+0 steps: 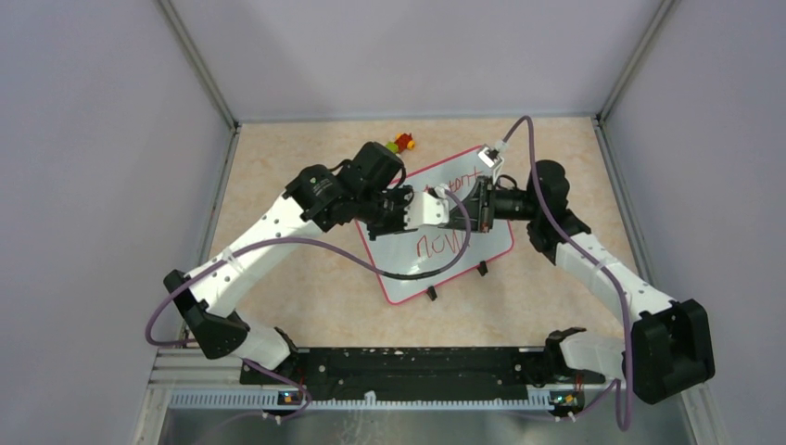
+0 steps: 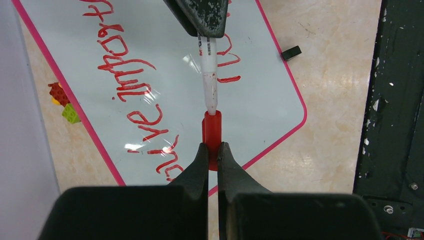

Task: Write a sentence on the whiteboard
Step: Insert the whiteboard marker without the cap into the pen cap.

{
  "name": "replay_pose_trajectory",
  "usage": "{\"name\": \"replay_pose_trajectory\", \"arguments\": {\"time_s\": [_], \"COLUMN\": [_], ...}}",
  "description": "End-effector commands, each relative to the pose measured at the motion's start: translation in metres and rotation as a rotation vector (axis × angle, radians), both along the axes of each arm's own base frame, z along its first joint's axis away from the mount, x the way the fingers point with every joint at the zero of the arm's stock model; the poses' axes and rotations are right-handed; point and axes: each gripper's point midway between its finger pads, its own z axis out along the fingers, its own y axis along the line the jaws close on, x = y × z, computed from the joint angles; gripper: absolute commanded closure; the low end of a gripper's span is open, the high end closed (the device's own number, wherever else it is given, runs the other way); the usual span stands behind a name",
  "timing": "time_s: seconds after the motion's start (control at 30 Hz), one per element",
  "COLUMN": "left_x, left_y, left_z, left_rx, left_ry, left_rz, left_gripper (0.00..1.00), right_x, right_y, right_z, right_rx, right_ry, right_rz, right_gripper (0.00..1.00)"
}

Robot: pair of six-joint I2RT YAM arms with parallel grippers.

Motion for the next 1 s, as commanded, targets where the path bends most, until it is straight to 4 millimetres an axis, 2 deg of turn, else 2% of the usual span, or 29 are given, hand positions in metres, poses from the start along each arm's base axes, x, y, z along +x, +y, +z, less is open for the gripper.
{"name": "replay_pose_trajectory", "arguments": {"time_s": [0.0, 0.27, 0.53, 0.63, 0.73, 0.77, 0.83, 0.97], "left_x": [-0.002, 0.000, 0.010, 0.013, 0.006, 0.003, 0.000, -0.002], "left_y": [-0.012, -0.025, -0.039, -0.040, -0.040, -0.040, -0.037, -0.029], "left_z": [0.011, 0.019, 0.014, 0.023, 0.035, 0.039, 0.050, 0.078], "left_rx": [-0.032, -0.078, -0.070, -0.108, -0.148, -0.164, -0.200, -0.316], "left_ry": [-0.022, -0.007, -0.018, -0.023, -0.019, -0.010, 0.006, 0.066], "left_rz": [-0.035, -0.027, 0.034, 0.081, 0.063, 0.056, 0.054, 0.042], "left_gripper": [1.00, 1.00, 1.00, 0.88, 0.79, 0.73, 0.55, 0.40], "right_x": [0.003, 0.005, 0.005, 0.005, 0.007, 0.008, 0.011, 0.019], "right_y": [0.008, 0.016, 0.028, 0.028, 0.026, 0.025, 0.022, 0.014], "right_z": [0.020, 0.018, 0.019, 0.022, 0.024, 0.026, 0.030, 0.042], "right_rx": [0.020, 0.030, 0.058, 0.063, 0.066, 0.068, 0.074, 0.091], "right_ry": [-0.084, -0.092, -0.087, -0.095, -0.098, -0.101, -0.110, -0.126], "right_rz": [0.018, 0.008, 0.017, 0.016, 0.012, 0.008, -0.002, -0.028], "right_gripper": [1.00, 1.00, 1.00, 1.00, 1.00, 1.00, 1.00, 1.00]}}
